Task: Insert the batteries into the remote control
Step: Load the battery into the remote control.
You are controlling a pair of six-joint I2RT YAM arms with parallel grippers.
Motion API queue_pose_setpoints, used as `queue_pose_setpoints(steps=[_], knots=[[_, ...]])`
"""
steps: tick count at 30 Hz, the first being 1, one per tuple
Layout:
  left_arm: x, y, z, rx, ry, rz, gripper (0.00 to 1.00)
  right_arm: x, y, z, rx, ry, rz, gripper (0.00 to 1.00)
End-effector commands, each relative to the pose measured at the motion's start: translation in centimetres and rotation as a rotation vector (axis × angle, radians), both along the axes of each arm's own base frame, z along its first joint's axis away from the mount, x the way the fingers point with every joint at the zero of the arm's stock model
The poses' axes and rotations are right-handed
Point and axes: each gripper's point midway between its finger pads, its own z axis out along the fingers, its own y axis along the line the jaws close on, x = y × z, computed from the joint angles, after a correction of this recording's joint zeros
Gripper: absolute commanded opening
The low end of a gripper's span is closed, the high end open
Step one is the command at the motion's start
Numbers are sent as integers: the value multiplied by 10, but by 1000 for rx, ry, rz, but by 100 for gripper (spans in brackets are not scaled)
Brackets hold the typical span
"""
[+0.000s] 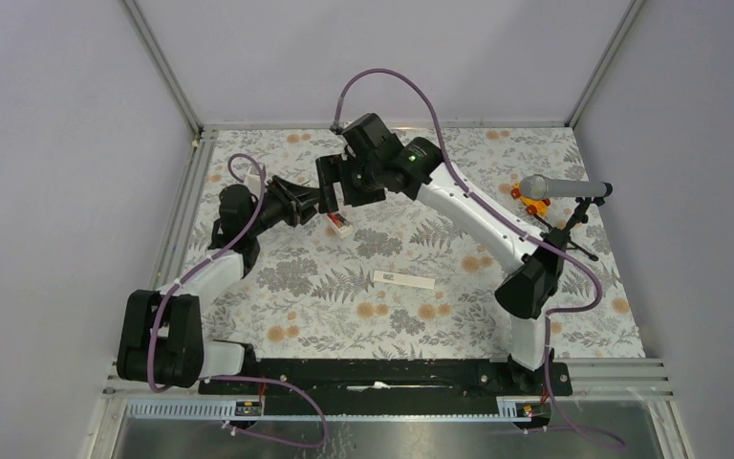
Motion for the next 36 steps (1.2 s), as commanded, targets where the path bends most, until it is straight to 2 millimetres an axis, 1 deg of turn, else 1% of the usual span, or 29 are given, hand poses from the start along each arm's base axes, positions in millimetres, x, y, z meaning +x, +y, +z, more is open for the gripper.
queue_pose_setpoints(steps=[1, 3, 5, 6, 11, 16, 20, 22, 27, 32, 36], knots=[[-3, -2, 58, -106, -81, -2, 0, -5, -2, 66, 255, -46, -58, 90], [-5, -1, 67, -157, -77, 3, 0, -5, -6, 79, 351, -38, -95, 93], [-7, 1, 77, -230, -67, 11, 0, -8, -13, 80, 431, -10, -131, 96], [-8, 2, 83, -252, -80, 11, 0, -7, -14, 85, 471, -5, -140, 97], [-10, 6, 100, -383, -82, 20, 0, -8, -14, 93, 531, 23, -149, 98], [-11, 9, 104, -402, -84, 32, 0, -11, -11, 100, 597, 29, -145, 97], [-13, 12, 109, -437, -87, 50, 0, -14, -10, 96, 610, 62, -154, 88], [-13, 14, 112, -450, -89, 57, 0, -15, -11, 96, 630, 63, -161, 87], [-14, 15, 112, -460, -73, 66, 0, -19, -13, 104, 696, 64, -171, 87], [-15, 17, 109, -476, -62, 73, 0, -19, -16, 101, 721, 75, -200, 85], [-16, 17, 111, -485, -64, 71, 0, -21, -16, 100, 729, 78, -199, 84]])
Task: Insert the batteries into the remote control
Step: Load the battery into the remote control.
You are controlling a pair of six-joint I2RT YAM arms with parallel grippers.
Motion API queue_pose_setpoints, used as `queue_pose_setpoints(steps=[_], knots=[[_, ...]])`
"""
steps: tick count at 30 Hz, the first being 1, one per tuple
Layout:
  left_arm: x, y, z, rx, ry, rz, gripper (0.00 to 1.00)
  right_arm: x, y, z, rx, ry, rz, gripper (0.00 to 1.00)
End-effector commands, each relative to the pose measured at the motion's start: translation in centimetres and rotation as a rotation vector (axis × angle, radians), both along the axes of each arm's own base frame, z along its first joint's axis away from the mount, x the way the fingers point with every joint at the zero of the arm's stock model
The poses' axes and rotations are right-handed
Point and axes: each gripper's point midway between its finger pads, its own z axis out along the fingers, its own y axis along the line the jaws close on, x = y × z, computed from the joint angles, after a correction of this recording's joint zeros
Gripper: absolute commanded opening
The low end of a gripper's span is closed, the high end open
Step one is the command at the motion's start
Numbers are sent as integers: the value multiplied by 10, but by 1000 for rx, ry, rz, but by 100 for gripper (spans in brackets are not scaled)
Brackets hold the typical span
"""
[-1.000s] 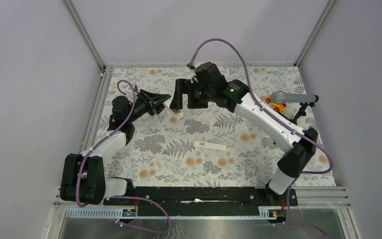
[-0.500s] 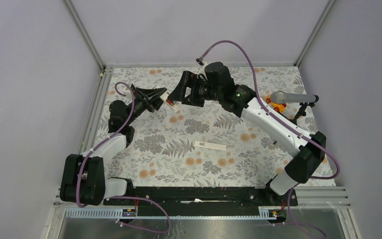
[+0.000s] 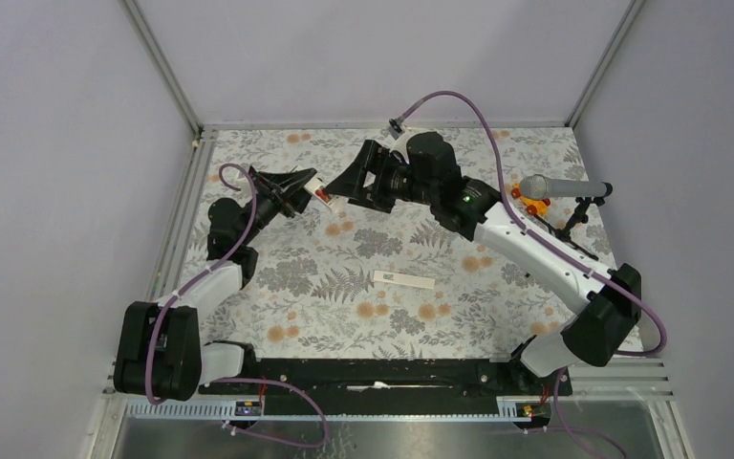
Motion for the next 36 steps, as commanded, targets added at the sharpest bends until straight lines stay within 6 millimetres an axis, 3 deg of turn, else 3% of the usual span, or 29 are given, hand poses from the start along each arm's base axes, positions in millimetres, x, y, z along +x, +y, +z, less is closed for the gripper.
queue_pose_setpoints(steps=[1, 13, 30, 36], knots=[[-9, 4, 30, -44, -106, 17, 0, -2, -2, 28, 84, -47, -7, 84], [-10, 5, 35, -58, -107, 18, 0, 2, -1, 17, 66, -68, -7, 69], [-19, 3, 60, -55, -194, 3, 0, 7, 13, -11, 30, -6, 25, 62], [-20, 2, 68, -34, -232, 2, 0, 9, 14, -18, 8, 20, 21, 55]])
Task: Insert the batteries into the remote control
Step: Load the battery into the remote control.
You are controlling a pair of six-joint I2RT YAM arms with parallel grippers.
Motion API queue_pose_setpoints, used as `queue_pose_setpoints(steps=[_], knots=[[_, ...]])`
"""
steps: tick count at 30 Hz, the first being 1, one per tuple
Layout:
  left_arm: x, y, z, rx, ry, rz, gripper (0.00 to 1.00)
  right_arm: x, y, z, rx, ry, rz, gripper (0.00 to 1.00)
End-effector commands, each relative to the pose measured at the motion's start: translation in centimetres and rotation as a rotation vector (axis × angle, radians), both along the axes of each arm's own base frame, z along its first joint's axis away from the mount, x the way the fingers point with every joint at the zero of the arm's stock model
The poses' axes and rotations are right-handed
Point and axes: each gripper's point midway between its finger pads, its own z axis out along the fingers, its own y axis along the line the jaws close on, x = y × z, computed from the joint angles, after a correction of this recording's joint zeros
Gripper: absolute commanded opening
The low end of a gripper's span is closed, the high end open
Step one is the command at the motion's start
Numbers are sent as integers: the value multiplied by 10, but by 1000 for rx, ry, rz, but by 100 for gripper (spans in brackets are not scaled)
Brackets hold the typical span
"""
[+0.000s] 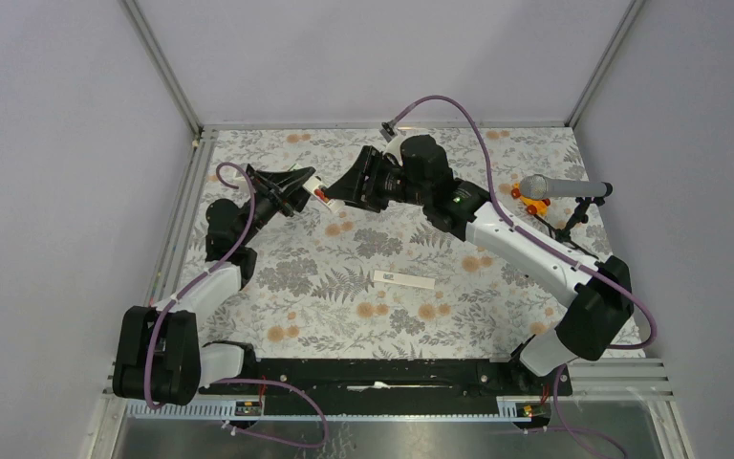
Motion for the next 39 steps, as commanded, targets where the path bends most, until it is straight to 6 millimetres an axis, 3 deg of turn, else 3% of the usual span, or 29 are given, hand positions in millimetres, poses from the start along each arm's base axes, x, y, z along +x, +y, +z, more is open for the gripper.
queue_pose_setpoints(steps=[1, 5, 8, 11, 13, 18, 27, 34, 37, 39], knots=[[-15, 0, 58, -8, -212, 2, 0, 5, 4, -5, -23, 10, 1, 56], [-12, -5, 50, 129, -267, 5, 0, 5, 2, 13, -13, -70, 24, 88], [-8, -7, 39, 301, -337, -6, 0, 6, -3, 31, 0, -143, 28, 94], [-6, -5, 32, 422, -396, -18, 0, 4, -4, 35, 15, -162, 57, 93], [-4, -5, 27, 464, -403, -47, 0, -1, -2, 34, 34, -162, 97, 93], [-9, -4, 37, 452, -464, -76, 0, -6, 3, 33, 60, -185, 144, 89], [-16, -5, 50, 402, -489, -96, 0, -6, 10, 11, 34, -131, 185, 52], [-22, -4, 62, 317, -497, -93, 0, -2, 13, -2, -2, -124, 195, 31], [-21, -3, 65, 314, -497, -83, 0, -3, 12, -7, -24, -115, 203, 32], [-17, -2, 59, 338, -473, -75, 0, -2, 10, -3, -31, -131, 193, 51]])
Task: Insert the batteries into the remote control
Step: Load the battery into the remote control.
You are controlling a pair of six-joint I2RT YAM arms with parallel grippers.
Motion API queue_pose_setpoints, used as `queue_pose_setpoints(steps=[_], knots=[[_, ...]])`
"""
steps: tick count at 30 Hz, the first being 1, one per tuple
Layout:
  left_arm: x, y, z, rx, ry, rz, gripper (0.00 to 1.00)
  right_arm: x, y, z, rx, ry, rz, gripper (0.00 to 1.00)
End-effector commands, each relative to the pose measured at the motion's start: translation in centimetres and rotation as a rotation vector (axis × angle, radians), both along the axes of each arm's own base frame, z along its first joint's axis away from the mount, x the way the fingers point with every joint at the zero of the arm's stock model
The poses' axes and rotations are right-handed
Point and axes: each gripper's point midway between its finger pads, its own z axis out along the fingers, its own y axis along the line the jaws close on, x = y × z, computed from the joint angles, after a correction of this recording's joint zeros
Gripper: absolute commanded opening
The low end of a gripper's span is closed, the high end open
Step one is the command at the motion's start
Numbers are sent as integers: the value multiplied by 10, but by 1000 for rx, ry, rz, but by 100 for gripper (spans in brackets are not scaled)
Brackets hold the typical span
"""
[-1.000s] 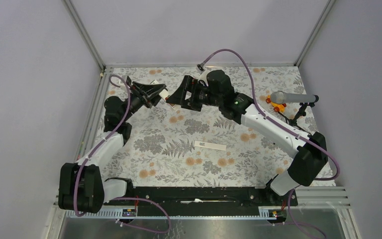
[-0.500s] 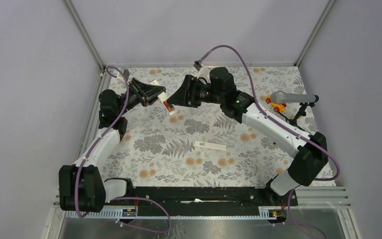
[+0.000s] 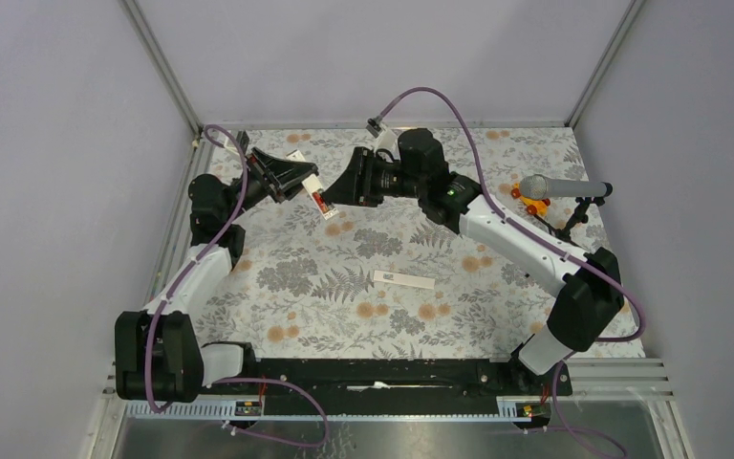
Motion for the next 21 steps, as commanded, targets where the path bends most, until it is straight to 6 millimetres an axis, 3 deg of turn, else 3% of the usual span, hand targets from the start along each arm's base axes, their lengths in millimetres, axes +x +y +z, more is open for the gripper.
queue_pose_setpoints(steps=[1, 3, 6, 9, 15, 21], knots=[[-5, 2, 29, -5, -101, 24, 0, 3, -3, 0, -41, -37, -1, 64], [2, 4, 11, 85, -79, 70, 0, 7, -8, 8, -46, -77, -33, 81], [9, 11, -15, 197, -20, 140, 0, 10, -13, 16, -57, -145, -49, 91], [11, 14, -26, 216, 36, 176, 0, 8, -10, 6, -111, -198, 4, 93], [14, 20, -36, 232, 139, 256, 0, 1, 9, -40, -424, -443, 119, 94], [11, 21, -39, 247, 194, 268, 0, 3, 23, -52, -510, -522, 141, 91]])
